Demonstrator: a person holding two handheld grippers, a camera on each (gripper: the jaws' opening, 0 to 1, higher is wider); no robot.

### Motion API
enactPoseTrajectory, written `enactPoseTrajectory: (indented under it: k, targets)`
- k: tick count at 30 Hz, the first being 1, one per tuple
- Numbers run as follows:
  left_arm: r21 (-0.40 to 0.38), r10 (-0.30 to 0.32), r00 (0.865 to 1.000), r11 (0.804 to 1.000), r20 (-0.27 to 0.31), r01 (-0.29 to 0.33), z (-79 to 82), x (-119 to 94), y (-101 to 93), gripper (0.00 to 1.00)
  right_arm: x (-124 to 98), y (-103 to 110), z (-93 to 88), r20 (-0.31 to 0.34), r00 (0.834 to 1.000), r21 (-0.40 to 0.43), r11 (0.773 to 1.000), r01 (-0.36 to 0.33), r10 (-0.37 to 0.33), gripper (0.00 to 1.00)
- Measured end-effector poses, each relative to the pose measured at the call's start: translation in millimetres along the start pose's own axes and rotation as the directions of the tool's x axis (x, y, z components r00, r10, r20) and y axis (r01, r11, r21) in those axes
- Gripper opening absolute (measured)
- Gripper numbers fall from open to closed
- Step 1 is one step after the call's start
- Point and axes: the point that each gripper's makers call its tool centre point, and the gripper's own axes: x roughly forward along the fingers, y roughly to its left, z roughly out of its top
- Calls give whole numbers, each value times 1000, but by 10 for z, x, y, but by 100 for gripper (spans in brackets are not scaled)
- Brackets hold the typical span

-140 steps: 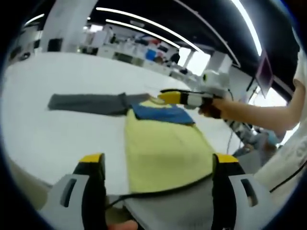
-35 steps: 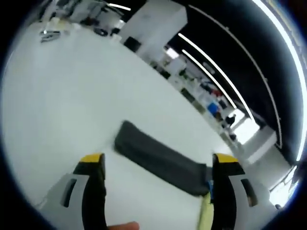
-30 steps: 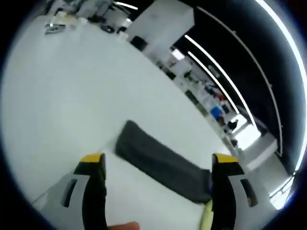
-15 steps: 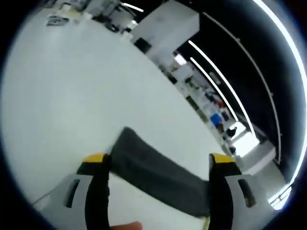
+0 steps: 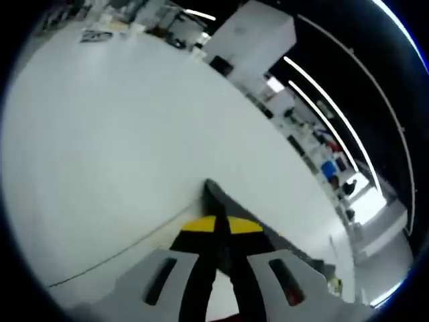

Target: Fold the garment on the visible template until the final outline fits inside the template.

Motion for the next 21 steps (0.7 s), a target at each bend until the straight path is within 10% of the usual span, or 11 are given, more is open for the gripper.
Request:
enactPoseTrajectory:
  k: [2,21]
  targets:
    - [-78,11,1000,997,-15,-13,-32,14,28,0,7,7,32,12,1000,-7,1000,-2,3,68]
    - [225,-97,994,968,-55,107,-11,-177,-532,0,41,103,46,37,999,0,1000,-29,29,69]
